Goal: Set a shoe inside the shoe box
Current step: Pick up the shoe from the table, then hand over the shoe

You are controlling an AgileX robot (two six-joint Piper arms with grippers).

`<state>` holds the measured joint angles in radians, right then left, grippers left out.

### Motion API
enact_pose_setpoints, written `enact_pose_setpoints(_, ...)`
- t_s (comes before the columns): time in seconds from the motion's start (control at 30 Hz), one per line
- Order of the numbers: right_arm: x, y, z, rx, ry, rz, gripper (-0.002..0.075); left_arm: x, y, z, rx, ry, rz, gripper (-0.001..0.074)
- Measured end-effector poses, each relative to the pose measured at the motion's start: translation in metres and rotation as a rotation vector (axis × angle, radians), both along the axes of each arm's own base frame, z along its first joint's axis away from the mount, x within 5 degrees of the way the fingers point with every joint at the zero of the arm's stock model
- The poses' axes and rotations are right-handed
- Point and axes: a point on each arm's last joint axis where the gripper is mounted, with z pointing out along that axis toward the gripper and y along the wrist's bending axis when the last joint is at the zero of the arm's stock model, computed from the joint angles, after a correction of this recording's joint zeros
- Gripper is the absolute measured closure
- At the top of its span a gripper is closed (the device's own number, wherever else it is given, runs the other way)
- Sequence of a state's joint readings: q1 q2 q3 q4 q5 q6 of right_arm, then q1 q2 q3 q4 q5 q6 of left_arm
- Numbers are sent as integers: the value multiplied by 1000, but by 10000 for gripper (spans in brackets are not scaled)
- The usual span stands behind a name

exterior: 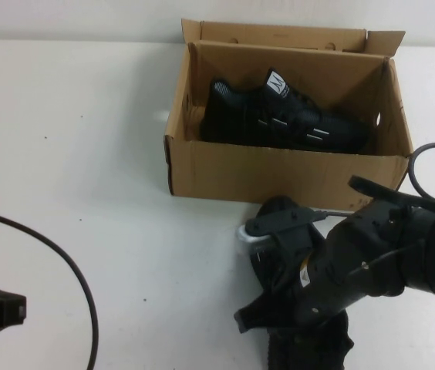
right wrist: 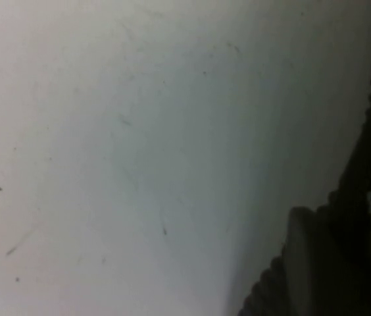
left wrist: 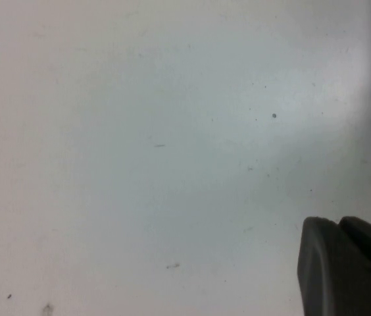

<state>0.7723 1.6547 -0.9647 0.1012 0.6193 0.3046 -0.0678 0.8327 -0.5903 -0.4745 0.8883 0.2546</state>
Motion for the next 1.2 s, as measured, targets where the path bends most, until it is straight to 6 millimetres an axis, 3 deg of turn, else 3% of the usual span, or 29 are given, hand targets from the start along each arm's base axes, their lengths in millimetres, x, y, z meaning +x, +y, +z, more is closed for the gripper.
enact_pose_setpoints(0.1,-1,-2,4,-5,-14,14,692,0,-1,0,-12,1,2,738)
enact_pose_setpoints(0.23,-7,-8,20,-21,-54,104,716,-1,-1,0,-17,9,-1,739)
enact_pose_setpoints(0.6,-38,-36,120,-57,-318,597,729,-12,-21,8,-201,49,-181,739)
enact_pose_setpoints(0.77,-55,-54,151,-85,-392,707,730,-13,-34,21,-388,1,-261,739)
enact_pose_setpoints(0.97,-72,-72,170,-97,-425,729,731,-4,-46,32,-614,-9,-304,738)
enact_pose_setpoints(1.2,-82,-80,178,-83,-434,729,731,15,-43,30,-632,-74,-180,738)
